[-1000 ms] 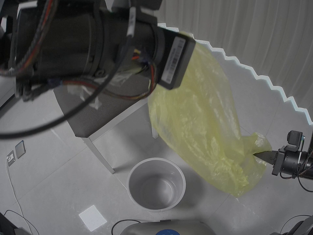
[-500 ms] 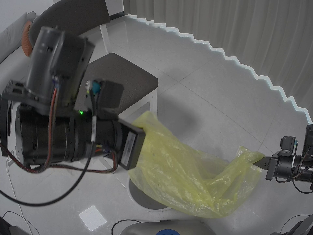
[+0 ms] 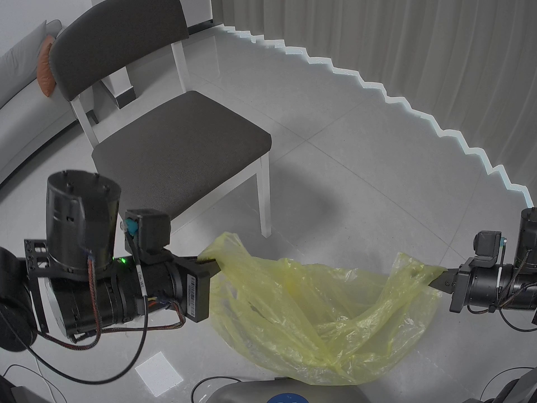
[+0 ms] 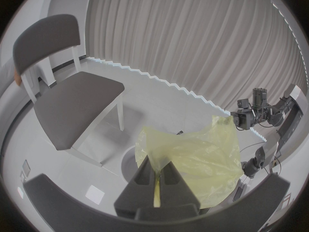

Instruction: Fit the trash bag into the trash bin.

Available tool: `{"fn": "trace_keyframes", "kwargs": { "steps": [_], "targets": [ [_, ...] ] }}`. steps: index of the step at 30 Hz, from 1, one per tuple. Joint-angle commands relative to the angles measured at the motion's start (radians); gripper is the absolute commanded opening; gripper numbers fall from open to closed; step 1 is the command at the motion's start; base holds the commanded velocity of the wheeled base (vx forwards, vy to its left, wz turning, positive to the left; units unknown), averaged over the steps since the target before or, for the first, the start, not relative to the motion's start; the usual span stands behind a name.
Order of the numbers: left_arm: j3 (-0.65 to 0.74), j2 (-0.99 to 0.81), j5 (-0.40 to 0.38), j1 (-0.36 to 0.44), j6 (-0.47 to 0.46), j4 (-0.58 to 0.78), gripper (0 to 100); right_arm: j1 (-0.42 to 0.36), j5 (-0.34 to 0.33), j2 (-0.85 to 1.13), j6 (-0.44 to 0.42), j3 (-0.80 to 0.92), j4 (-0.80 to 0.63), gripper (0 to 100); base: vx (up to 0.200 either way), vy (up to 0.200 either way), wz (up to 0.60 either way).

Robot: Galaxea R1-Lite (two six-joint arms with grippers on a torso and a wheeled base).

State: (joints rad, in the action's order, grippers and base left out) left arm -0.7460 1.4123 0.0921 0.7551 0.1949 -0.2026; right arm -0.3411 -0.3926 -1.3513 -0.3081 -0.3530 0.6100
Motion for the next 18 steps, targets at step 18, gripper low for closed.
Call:
{"fn": "trace_keyframes", "kwargs": {
  "steps": [18],
  "targets": [
    [0.174, 0.007, -0.098, -0.152, 0.038, -0.092, 0, -0.144, 0.078, -0.150, 0.262, -0.363, -0.423, 0, 0.000, 0.000, 0.00]
  ]
}}
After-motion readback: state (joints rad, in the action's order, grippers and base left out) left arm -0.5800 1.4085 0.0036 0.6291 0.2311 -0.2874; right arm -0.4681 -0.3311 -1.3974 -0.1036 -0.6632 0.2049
